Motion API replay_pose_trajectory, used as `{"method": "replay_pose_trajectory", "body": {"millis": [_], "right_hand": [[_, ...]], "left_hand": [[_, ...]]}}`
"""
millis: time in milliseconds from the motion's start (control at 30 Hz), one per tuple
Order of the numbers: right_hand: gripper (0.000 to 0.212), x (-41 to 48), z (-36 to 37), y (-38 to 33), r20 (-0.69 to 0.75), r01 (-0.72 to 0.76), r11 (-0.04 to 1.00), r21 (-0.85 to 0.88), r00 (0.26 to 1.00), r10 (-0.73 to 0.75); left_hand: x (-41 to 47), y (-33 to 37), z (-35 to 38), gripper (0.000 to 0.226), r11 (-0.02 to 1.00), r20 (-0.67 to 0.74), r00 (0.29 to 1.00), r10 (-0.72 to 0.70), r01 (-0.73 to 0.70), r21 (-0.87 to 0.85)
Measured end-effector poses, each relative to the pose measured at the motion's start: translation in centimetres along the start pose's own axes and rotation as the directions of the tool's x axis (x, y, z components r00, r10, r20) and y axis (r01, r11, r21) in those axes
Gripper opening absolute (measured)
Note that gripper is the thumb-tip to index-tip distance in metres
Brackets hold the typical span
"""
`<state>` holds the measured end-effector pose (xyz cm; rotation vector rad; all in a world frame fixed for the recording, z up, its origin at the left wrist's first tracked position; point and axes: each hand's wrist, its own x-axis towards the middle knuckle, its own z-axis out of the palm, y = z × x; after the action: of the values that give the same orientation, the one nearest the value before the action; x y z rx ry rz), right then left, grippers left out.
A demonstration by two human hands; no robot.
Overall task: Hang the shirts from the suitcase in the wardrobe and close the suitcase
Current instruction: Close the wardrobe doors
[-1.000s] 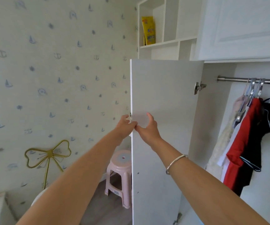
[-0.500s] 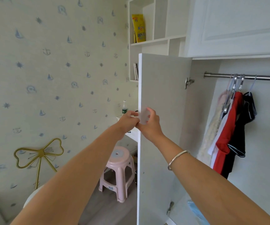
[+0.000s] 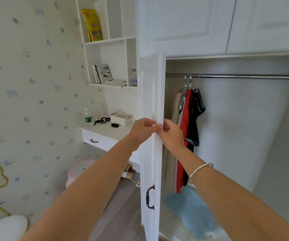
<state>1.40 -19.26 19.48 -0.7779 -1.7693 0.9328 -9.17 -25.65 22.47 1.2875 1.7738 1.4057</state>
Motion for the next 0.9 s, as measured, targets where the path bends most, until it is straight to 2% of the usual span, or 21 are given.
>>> {"method": "replay_pose_trajectory", "body": {"millis": [67, 133, 200, 367, 433, 533, 667, 767, 900], "right_hand": [[0.004, 0.5, -2.6, 1.2, -0.04, -0.028, 0.999, -0.022, 0.999, 0.027], [0.018, 1.2, -4.7, 2.5, -0.116, -0.069, 0.997, -0.037, 0.991, 0.065], [0.022, 2.1, -6.4, 3.5, -0.161, -0.092, 0.993, -0.077, 0.984, 0.079], [0.036, 4.8, -9.8, 5.6, -0.209, -0.115, 0.987, -0.108, 0.974, 0.091], [0.039, 6.0, -10.9, 6.3, -0.227, -0.13, 0.978, -0.163, 0.97, 0.091], [0.031, 8.2, -12.0, 7.6, -0.254, -0.178, 0.962, -0.209, 0.959, 0.122], [0.017, 10.9, -13.0, 9.2, -0.302, -0.228, 0.947, -0.225, 0.941, 0.154], [0.024, 12.1, -12.7, 9.8, -0.357, -0.259, 0.942, -0.214, 0.918, 0.171], [0.03, 13.4, -12.3, 10.7, -0.404, -0.295, 0.933, -0.204, 0.894, 0.195]], "left_hand": [[1.2, 0.5, 2.7, 0.044, 1.0, 0.022, 1.0, 0.012, -0.012, -0.021], [2.8, 0.9, 5.1, 0.049, 0.999, 0.046, 0.998, 0.03, -0.03, -0.016], [4.3, 1.2, 6.9, 0.05, 0.998, 0.069, 0.996, 0.052, -0.051, -0.022], [9.5, 1.8, 10.3, 0.025, 0.996, 0.113, 0.99, 0.089, -0.085, -0.04], [11.5, 2.2, 11.6, 0.025, 0.996, 0.141, 0.986, 0.093, -0.09, -0.027], [14.5, 2.5, 13.3, 0.03, 0.993, 0.217, 0.969, 0.116, -0.119, 0.003], [17.5, 2.6, 14.9, 0.023, 0.988, 0.308, 0.94, 0.146, -0.156, 0.008], [19.2, 2.4, 15.6, 0.02, 0.986, 0.367, 0.917, 0.155, -0.168, 0.004], [20.4, 2.3, 16.0, 0.026, 0.984, 0.425, 0.89, 0.167, -0.177, -0.016]]}}
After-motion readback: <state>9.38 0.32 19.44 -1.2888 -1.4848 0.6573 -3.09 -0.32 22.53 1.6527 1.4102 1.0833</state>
